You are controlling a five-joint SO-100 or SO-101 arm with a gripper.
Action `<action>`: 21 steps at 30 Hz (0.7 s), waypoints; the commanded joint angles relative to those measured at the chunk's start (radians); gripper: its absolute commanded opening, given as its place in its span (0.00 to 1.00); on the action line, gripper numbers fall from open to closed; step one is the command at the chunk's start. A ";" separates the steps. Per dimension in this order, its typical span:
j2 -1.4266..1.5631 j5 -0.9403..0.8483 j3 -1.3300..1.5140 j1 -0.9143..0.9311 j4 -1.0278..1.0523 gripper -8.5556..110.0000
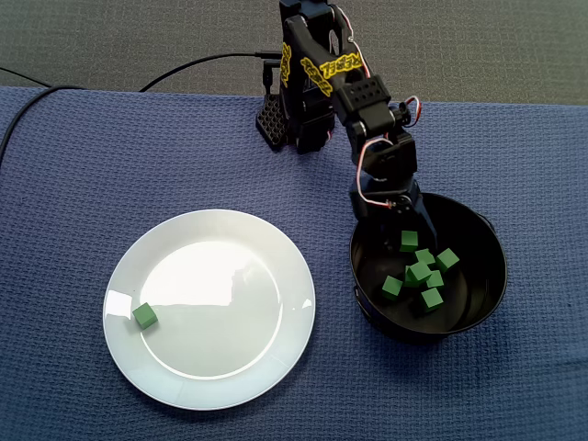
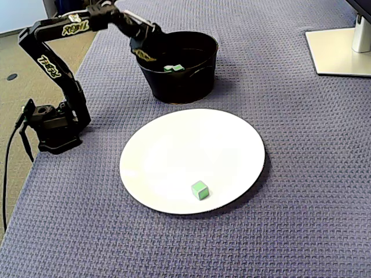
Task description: Pick up the items on the white plate and put them in the black container.
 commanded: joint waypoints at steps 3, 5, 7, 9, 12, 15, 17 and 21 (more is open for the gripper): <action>-0.040 -0.160 -0.699 0.281 0.479 0.29; -0.083 -0.229 -0.867 0.390 0.555 0.28; -0.130 -0.290 -0.989 0.506 0.600 0.28; -0.179 -0.339 -1.062 0.626 0.612 0.28; -0.272 -0.379 -1.109 0.790 0.592 0.27; -0.382 -0.337 -1.132 0.922 0.557 0.28; -0.466 -0.287 -1.155 0.985 0.549 0.28; -0.634 -0.229 -1.197 1.069 0.511 0.28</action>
